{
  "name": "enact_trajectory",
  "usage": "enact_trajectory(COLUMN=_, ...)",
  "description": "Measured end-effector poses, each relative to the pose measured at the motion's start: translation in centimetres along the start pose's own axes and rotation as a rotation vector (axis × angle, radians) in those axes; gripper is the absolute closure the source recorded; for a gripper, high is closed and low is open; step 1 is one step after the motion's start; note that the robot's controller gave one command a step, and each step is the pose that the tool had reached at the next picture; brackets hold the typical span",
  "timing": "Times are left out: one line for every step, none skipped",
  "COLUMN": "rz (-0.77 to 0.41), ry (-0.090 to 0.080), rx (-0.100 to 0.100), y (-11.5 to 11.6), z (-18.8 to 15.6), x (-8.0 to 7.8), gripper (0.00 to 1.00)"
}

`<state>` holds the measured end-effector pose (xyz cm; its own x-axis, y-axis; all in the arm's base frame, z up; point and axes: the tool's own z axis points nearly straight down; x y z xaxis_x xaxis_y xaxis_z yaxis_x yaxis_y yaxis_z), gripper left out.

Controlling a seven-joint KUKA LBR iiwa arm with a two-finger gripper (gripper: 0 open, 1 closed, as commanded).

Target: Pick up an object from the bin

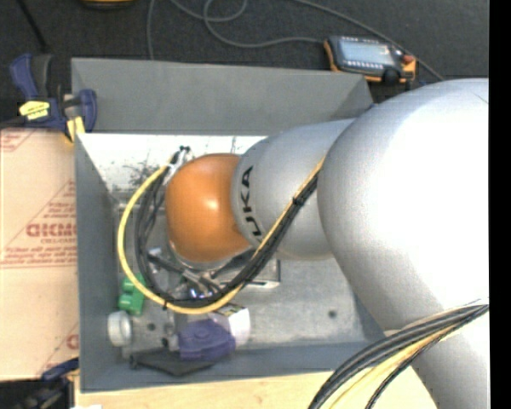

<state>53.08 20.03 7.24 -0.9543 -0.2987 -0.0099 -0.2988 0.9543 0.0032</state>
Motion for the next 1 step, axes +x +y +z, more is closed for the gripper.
enact_trajectory(rz=0.065, ry=0.002, rx=0.005, y=-0.49, z=-0.05, x=2.38, gripper=0.0)
